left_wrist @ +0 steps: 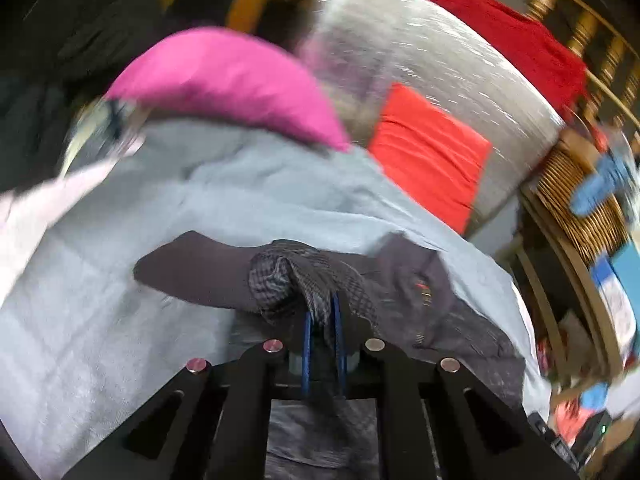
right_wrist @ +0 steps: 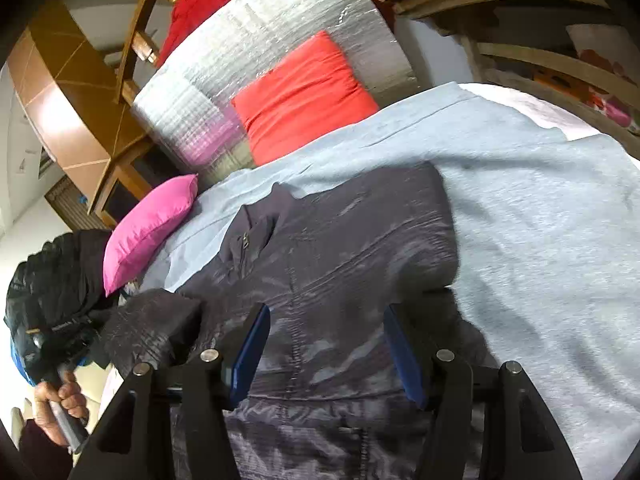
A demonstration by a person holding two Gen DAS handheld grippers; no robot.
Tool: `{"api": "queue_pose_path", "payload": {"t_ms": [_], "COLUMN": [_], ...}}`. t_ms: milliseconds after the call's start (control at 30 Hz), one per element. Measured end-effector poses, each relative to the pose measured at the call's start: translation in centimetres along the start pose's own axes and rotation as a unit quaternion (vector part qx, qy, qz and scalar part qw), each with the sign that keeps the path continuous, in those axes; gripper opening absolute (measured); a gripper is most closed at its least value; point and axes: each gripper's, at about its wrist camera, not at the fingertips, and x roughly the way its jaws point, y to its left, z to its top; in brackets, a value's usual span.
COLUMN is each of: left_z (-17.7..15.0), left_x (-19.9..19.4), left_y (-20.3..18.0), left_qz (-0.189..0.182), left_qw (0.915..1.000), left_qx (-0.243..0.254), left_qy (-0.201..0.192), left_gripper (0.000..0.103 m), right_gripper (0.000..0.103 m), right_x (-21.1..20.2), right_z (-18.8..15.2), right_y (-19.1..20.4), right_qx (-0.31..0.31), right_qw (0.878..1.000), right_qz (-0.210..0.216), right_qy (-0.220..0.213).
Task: Fold large clothes
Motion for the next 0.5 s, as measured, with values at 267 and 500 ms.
{"api": "queue_pose_path", "payload": {"t_ms": [267, 500], "left_z": [-4.3, -14.0], "left_x": [-1.7, 0.4], "left_y": [-13.3, -21.5], "left_qz": [-0.093, -0.125], "left_qw": [0.9860, 0.9390], "left_qx": [0.138, 0.299], "left_qy": [0.015, 0.115], "left_gripper": [0.010, 0.045], "right_gripper": [0.063, 0.063], "right_x": [-2.4, -3.4], "right_z": [0.9, 1.5], "right_y": [-2.7, -4.1], "right_qx": [0.023, 0.054], "right_qw": [1.000, 0.998], "right_qz": [-0.008, 0.015], "right_qy": [-0.019, -0.024]}}
